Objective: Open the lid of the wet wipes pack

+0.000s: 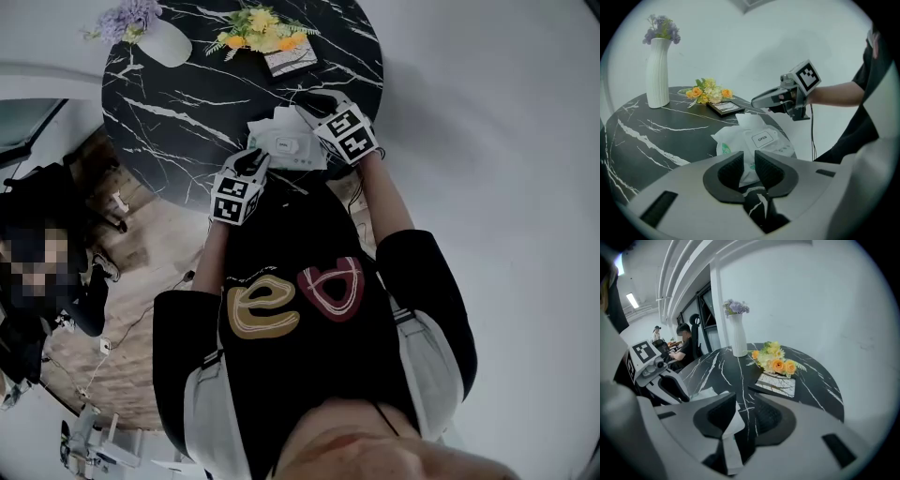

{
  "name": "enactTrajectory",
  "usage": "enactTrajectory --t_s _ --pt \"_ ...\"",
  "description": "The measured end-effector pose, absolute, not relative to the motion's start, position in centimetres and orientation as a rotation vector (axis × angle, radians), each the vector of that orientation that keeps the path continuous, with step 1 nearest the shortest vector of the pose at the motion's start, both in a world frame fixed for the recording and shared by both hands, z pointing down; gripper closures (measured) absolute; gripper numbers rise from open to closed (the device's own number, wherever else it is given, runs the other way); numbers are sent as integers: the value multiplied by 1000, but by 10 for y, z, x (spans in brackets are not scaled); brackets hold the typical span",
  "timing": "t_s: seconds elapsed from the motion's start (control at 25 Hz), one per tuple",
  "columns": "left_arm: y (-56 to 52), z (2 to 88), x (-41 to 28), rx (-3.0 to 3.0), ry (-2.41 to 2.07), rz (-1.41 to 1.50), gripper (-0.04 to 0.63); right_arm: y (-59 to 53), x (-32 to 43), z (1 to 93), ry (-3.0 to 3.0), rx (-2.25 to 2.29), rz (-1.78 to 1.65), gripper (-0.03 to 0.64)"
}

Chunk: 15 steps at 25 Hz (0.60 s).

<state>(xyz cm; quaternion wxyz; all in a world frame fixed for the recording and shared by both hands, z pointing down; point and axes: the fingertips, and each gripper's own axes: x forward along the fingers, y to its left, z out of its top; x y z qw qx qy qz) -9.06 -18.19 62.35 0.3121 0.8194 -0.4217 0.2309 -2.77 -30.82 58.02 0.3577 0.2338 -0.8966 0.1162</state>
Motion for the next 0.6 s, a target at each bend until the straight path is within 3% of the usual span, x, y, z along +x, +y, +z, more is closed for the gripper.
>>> enactTrajectory --t_s 0.6 --pt "-188 557 -113 2229 -1258 320 514 -264 6 523 -2454 1044 351 480"
